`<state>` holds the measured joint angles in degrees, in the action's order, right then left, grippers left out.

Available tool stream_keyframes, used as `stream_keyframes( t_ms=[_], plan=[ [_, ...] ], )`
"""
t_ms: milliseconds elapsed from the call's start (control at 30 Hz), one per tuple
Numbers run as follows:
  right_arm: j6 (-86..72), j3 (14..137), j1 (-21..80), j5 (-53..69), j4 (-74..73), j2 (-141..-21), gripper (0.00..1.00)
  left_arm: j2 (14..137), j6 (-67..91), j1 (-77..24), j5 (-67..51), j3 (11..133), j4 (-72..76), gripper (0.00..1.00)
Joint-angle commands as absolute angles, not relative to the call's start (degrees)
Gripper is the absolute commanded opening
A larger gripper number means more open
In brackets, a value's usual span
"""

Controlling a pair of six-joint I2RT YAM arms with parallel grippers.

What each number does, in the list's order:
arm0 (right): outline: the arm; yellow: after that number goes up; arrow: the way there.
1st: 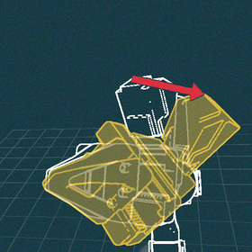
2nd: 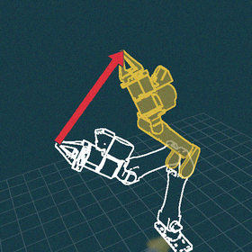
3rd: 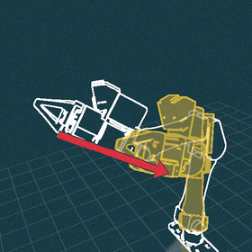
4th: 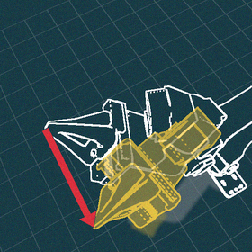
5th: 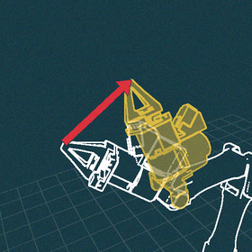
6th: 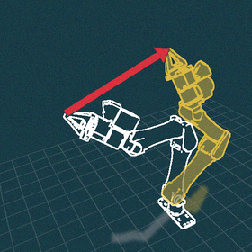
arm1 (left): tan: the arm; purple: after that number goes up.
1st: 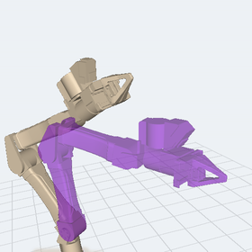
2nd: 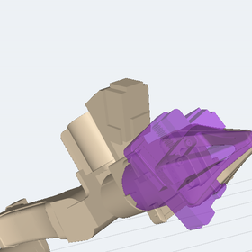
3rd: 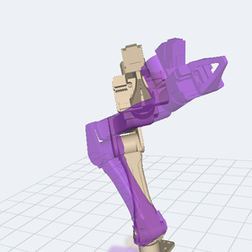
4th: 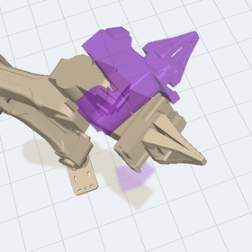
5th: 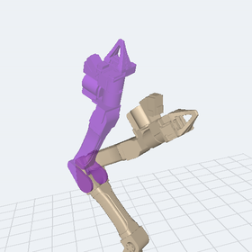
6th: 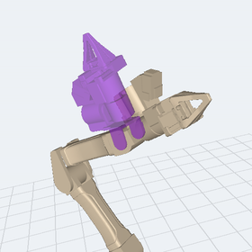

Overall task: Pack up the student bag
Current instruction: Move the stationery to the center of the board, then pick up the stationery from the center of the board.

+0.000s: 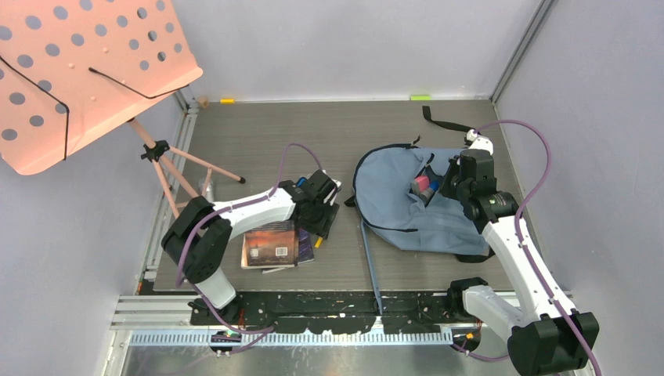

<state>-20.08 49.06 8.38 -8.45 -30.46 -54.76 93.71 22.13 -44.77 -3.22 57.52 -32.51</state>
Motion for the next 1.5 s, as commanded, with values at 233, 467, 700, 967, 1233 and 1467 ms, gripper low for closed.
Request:
stream_keyframes(
  t_ms=[233, 467, 700, 967, 1233, 1467],
  plan=[
    [-20.4, 50.1, 8.3, -8.6, -26.7, -53.4, 0.01, 99.7, 22.9, -45.4, 2.6, 63.0, -32.7, 0.44],
    [-20.4, 50.0, 8.4, -8.7, -26.8, -53.3, 0.01, 101.0, 24.5, -49.2, 9.9, 61.8, -32.7, 0.4],
    [-20.4, 50.0, 8.3, -9.0, -26.8, -53.2, 0.01, 99.6, 26.9, -50.4, 11.6, 57.6, -29.5, 0.19],
    [-20.5, 50.1, 8.3, -9.2, -26.8, -53.3, 0.0, 95.7, 28.2, -50.4, 10.6, 56.2, -27.1, 0.03],
    [-20.6, 50.1, 8.3, -9.8, -26.7, -53.1, 0.0, 84.1, 35.8, -50.7, 2.5, 56.5, -21.1, 0.0],
    [-20.6, 50.0, 8.3, -9.6, -26.8, -53.3, 0.01, 83.6, 38.3, -53.9, -4.3, 64.4, -17.3, 0.0]
  ],
)
